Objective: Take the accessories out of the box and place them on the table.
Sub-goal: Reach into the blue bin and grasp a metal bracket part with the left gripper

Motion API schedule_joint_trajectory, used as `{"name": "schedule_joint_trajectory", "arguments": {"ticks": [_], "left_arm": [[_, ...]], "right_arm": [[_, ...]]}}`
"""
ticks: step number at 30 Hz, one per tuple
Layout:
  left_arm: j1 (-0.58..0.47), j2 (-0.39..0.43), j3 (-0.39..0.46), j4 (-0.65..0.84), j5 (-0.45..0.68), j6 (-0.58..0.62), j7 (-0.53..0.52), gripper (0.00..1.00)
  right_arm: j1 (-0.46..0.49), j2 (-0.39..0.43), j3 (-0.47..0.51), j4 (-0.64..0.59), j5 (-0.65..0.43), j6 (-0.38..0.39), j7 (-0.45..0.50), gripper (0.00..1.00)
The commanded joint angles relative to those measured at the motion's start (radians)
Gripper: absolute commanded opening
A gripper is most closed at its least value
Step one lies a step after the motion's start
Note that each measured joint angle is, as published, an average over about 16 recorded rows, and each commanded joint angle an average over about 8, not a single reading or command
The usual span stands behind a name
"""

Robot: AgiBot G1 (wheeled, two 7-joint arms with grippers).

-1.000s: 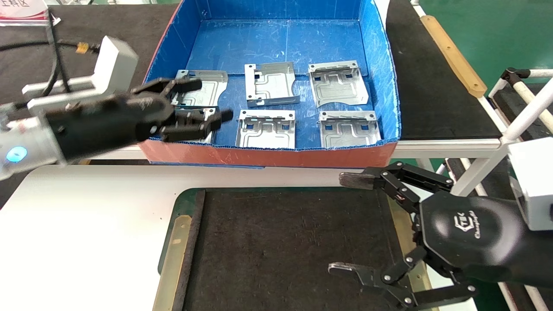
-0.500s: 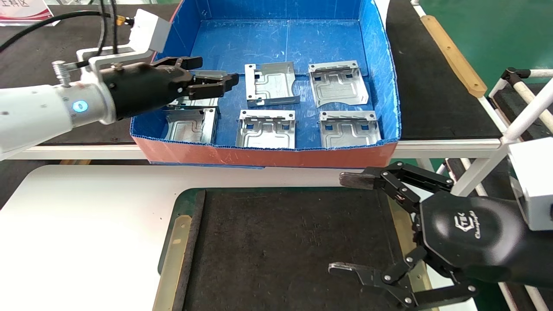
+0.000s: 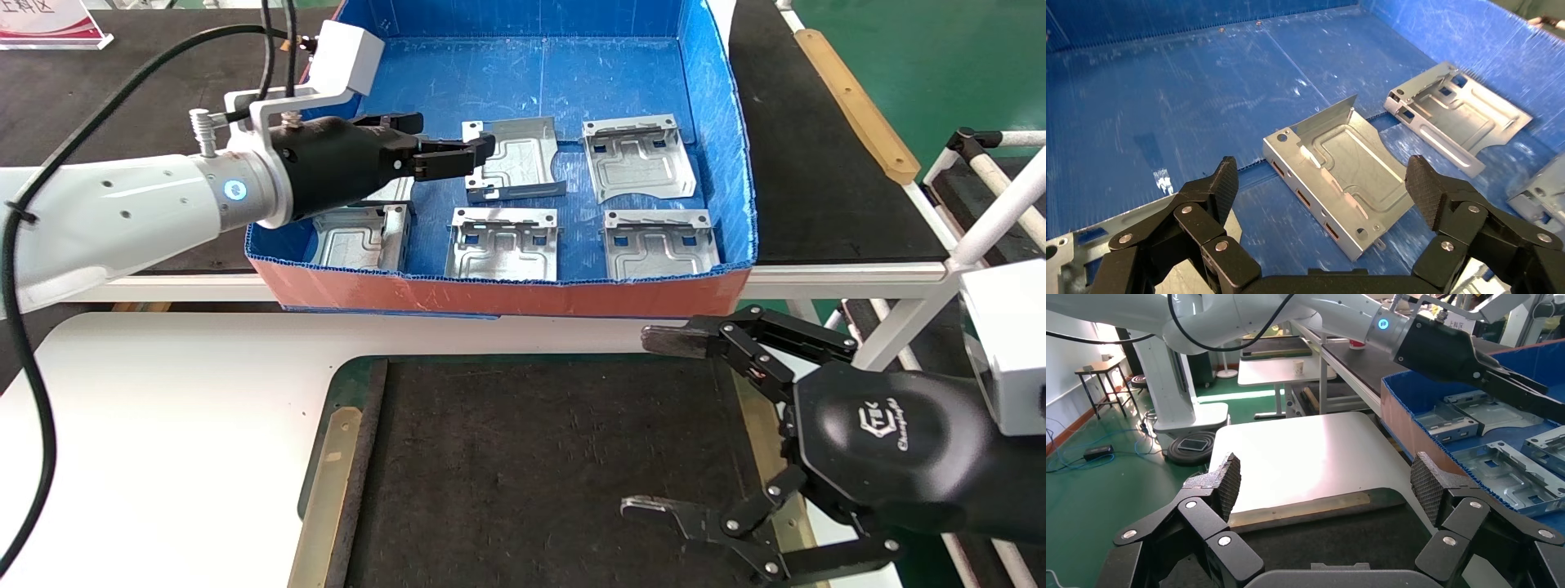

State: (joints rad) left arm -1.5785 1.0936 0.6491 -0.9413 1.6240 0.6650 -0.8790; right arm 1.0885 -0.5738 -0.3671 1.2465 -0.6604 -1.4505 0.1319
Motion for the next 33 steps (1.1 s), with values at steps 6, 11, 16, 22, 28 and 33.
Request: {"name": "schedule_joint_trajectory", "arguments": {"ticks": [6, 11, 16, 22, 28, 33], "left_arm": [[0.01, 0.029, 0.031, -0.019, 0.097, -0.063, -0.101, 1.0], [0.002, 0.06, 0.05, 0.001, 0.167, -0.095, -0.162, 1.0], [-0.001, 0.087, 0.067, 0.016, 0.231, -0.12, -0.205, 1.0], [0.002, 0.108, 0.084, 0.025, 0.295, -0.132, -0.249, 1.0], [0.0, 0.121, 0.094, 0.037, 0.346, -0.138, -0.282, 0.59], [-0.002, 0.128, 0.098, 0.044, 0.366, -0.142, -0.292, 0.01]], "right_arm": [[0.0, 0.0, 0.0, 0.0, 0.0, 0.0, 0.0, 1.0], [0.0, 0.0, 0.0, 0.0, 0.0, 0.0, 0.0, 1.0], [0.0, 0.0, 0.0, 0.0, 0.0, 0.0, 0.0, 1.0], [0.0, 0.0, 0.0, 0.0, 0.0, 0.0, 0.0, 1.0], [0.0, 0.0, 0.0, 0.0, 0.0, 0.0, 0.0, 0.97], [0.0, 0.0, 0.0, 0.0, 0.0, 0.0, 0.0, 0.37]]}}
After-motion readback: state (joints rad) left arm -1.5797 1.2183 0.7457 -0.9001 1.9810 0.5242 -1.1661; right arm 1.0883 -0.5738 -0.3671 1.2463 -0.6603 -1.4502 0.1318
